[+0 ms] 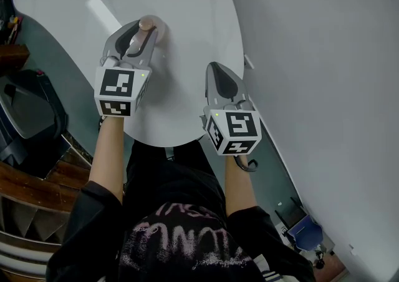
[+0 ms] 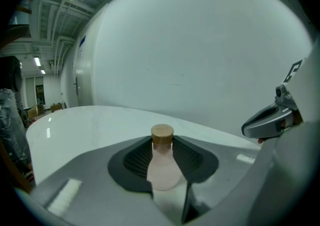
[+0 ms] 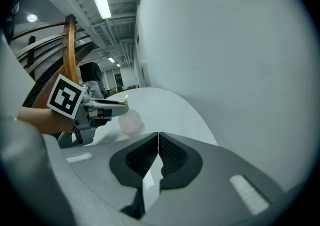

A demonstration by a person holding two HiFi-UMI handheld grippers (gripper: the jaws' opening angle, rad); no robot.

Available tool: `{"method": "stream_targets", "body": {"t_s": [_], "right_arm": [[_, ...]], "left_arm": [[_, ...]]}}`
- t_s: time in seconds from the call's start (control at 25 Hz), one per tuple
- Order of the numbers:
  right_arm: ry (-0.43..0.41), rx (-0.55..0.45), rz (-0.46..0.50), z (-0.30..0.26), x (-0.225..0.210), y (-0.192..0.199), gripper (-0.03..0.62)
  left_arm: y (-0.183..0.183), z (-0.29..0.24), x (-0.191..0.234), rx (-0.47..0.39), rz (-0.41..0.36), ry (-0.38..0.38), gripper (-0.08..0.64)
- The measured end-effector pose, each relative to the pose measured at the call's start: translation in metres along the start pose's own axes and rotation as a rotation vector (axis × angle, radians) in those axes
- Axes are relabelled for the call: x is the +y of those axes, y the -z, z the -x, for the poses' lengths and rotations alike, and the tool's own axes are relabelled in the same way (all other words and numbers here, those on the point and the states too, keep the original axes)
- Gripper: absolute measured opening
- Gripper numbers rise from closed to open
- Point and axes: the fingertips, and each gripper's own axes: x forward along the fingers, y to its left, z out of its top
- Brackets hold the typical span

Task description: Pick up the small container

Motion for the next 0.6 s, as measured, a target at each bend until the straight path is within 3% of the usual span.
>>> {"method": "stream_targets", "body": {"t_s": [0.6], "right_arm": [[0.000, 0.013, 0.006, -0.0012, 0.0025, 0.0022, 0.014]], "left_arm": [[-0.0009, -0.0008, 0.0007, -0.007, -0.022, 0.005, 0.126]]}}
